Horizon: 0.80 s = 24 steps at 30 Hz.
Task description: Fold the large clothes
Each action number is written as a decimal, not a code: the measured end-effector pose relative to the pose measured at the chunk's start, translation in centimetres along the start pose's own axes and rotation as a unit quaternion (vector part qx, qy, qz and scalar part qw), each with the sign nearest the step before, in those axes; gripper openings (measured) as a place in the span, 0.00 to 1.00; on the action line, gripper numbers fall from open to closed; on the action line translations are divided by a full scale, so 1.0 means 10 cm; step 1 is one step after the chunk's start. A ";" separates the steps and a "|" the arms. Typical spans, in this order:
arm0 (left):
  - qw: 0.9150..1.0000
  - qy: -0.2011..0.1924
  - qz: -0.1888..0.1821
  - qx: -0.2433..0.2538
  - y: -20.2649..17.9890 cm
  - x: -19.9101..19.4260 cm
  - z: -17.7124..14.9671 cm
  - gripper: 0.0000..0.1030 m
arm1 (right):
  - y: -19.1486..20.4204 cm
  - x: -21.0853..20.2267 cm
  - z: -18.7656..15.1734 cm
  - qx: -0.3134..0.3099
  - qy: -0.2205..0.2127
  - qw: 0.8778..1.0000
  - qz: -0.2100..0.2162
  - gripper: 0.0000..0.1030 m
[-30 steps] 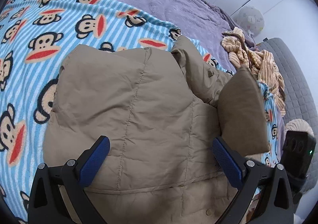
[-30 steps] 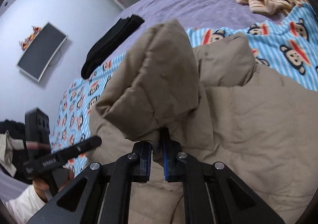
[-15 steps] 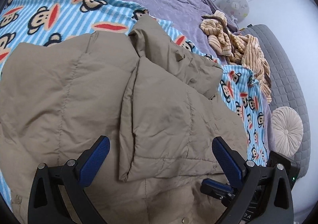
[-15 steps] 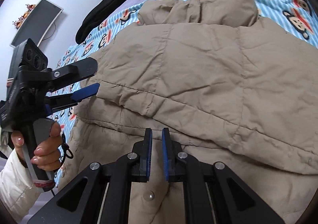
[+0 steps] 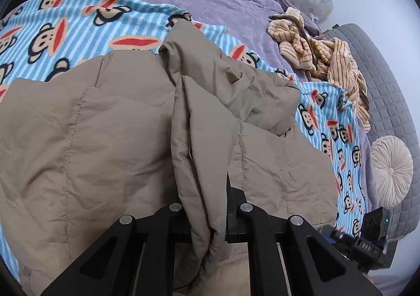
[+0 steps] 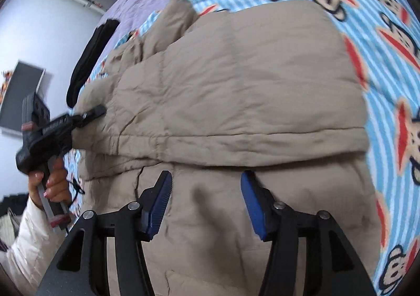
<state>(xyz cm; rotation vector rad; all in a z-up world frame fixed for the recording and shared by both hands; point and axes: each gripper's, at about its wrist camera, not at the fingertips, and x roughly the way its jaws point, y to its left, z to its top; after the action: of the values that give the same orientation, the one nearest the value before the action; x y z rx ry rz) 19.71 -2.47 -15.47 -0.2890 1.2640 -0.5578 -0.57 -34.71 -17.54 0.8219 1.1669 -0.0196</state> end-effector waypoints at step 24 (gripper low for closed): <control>0.990 -0.037 0.137 0.018 0.20 -0.11 -0.37 0.52 | -0.94 -0.07 0.47 0.106 -0.067 0.992 -0.005 0.07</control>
<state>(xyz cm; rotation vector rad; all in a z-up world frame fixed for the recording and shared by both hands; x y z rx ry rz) 16.41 0.17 -16.61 -0.1020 1.1953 -0.3315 -0.99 -44.38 -21.58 0.9869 1.0538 -0.2083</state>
